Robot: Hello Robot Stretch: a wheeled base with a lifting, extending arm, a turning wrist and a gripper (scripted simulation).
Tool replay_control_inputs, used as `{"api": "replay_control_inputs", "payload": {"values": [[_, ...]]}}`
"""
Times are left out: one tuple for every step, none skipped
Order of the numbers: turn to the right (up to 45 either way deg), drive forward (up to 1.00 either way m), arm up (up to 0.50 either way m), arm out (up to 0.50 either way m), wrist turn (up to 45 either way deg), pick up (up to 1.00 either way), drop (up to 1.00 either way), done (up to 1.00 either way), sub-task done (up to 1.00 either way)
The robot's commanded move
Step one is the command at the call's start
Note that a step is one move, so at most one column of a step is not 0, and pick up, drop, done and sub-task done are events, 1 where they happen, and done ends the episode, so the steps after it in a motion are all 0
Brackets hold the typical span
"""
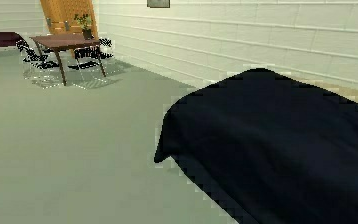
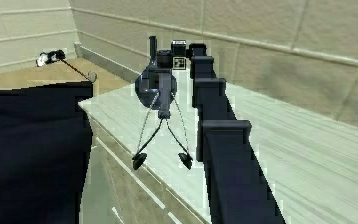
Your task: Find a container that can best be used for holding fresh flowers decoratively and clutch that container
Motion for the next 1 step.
{"api": "replay_control_inputs", "payload": {"values": [[0.0, 0.00, 0.00, 0.00, 45.0, 0.00, 0.00, 0.00, 0.00]]}}
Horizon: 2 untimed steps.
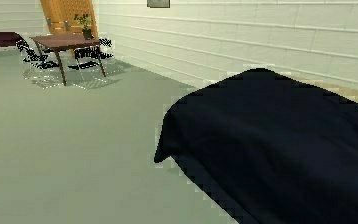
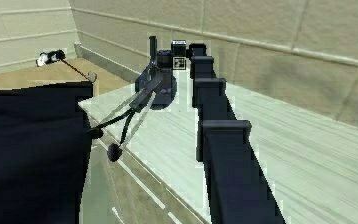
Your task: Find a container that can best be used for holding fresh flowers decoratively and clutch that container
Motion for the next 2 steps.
{"api": "replay_control_inputs", "payload": {"values": [[0.0, 0.00, 0.00, 0.00, 45.0, 0.00, 0.00, 0.00, 0.00], [0.0, 0.00, 0.00, 0.00, 45.0, 0.00, 0.00, 0.00, 0.00]]}}
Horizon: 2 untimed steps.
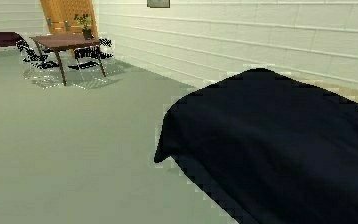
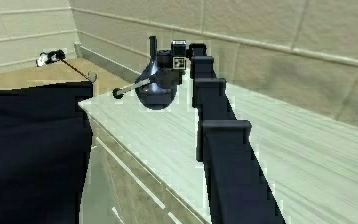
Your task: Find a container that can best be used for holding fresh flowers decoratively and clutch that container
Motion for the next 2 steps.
{"api": "replay_control_inputs", "payload": {"values": [[0.0, 0.00, 0.00, 0.00, 33.0, 0.00, 0.00, 0.00, 0.00], [0.0, 0.00, 0.00, 0.00, 0.0, 1.00, 0.00, 0.00, 0.00]]}}
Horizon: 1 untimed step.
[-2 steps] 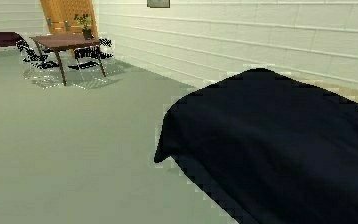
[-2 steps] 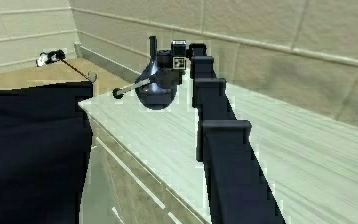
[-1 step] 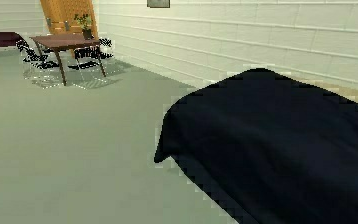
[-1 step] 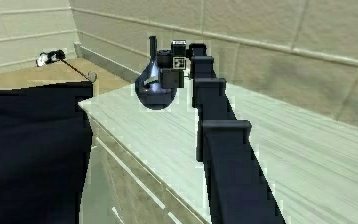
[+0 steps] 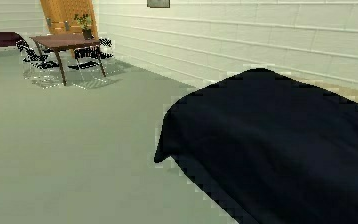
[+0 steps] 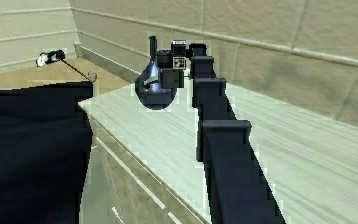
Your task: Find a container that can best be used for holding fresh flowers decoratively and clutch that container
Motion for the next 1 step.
{"api": "replay_control_inputs", "payload": {"values": [[0.0, 0.00, 0.00, 0.00, 0.0, 0.00, 0.00, 1.00, 0.00]]}}
